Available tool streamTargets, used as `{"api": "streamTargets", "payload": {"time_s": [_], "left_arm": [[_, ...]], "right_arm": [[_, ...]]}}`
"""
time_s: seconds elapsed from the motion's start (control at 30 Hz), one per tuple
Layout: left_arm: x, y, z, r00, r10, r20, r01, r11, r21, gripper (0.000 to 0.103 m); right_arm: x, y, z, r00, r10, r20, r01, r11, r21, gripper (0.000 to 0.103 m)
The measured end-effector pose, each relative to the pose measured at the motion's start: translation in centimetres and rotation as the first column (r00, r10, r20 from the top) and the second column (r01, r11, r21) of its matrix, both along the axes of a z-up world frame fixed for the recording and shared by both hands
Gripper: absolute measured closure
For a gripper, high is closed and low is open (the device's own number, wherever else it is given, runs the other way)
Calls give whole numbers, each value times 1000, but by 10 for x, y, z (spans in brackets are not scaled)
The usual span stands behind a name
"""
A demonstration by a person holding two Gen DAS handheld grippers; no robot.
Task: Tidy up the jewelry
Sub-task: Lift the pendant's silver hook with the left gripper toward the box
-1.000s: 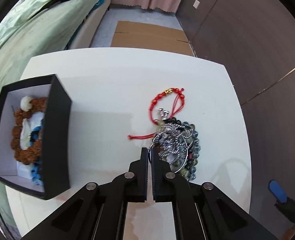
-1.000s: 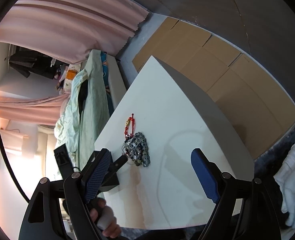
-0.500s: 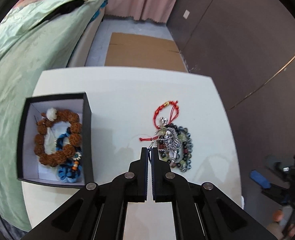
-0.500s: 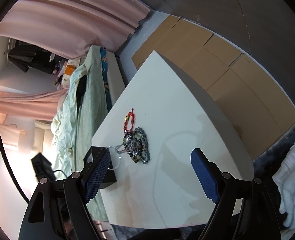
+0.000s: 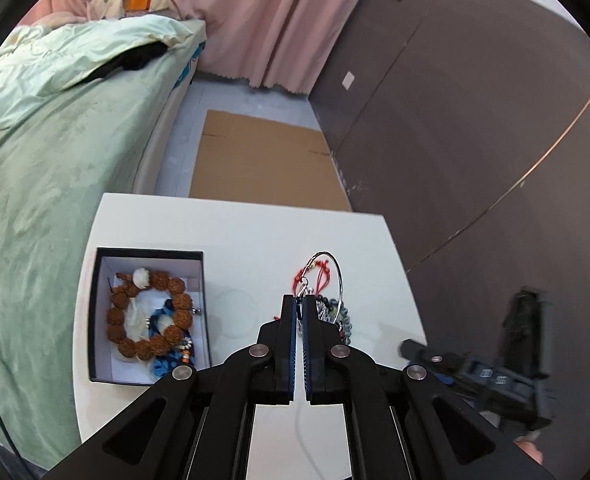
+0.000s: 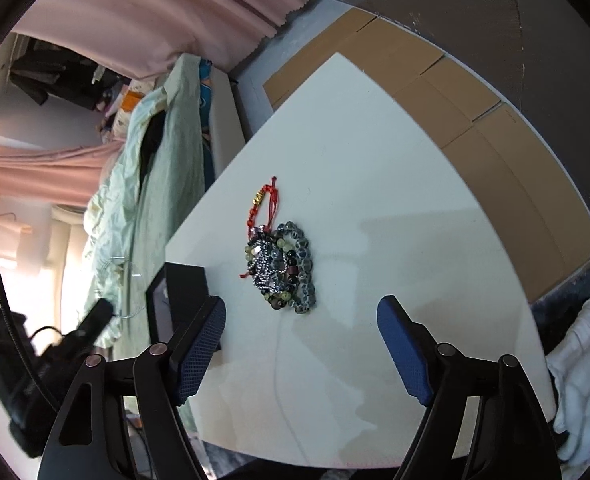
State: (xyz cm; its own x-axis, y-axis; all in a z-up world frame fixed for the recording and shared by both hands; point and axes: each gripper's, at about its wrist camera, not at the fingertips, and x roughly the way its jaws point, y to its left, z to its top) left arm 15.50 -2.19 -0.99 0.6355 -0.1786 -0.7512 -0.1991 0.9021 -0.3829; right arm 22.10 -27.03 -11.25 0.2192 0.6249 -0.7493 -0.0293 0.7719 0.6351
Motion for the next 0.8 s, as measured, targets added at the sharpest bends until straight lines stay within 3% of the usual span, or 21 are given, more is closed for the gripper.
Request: {"api": "streamTargets", "payload": {"time_s": [0.17,0.37,0.47,0.6,0.7,0.8], "left_arm": [[-14,21,-2,999,32,37,-30,999,-36,101],[-27,48,-20,996,72,60,-66,993,-96,101],[-29,62,-32,996,80,34,-74,986,-147,101],[-33,72,-32,996,85,38,-78,984,-158,101],[-36,80,-29,994,96,46,-87,982,-170,101],[-41,87,-27,993,108,54,-97,978,-182,101]], "right_arm": [[5,17,-8,1000,21,-4,-21,998,-61,39],[9,31,-16,1000,18,5,-17,988,-156,68],[9,40,-14,999,25,30,-18,976,-218,69],[10,53,-14,998,45,49,-30,960,-278,69],[10,62,-13,995,59,84,-22,920,-390,75],[9,65,-10,993,69,91,-30,925,-379,75]]}}
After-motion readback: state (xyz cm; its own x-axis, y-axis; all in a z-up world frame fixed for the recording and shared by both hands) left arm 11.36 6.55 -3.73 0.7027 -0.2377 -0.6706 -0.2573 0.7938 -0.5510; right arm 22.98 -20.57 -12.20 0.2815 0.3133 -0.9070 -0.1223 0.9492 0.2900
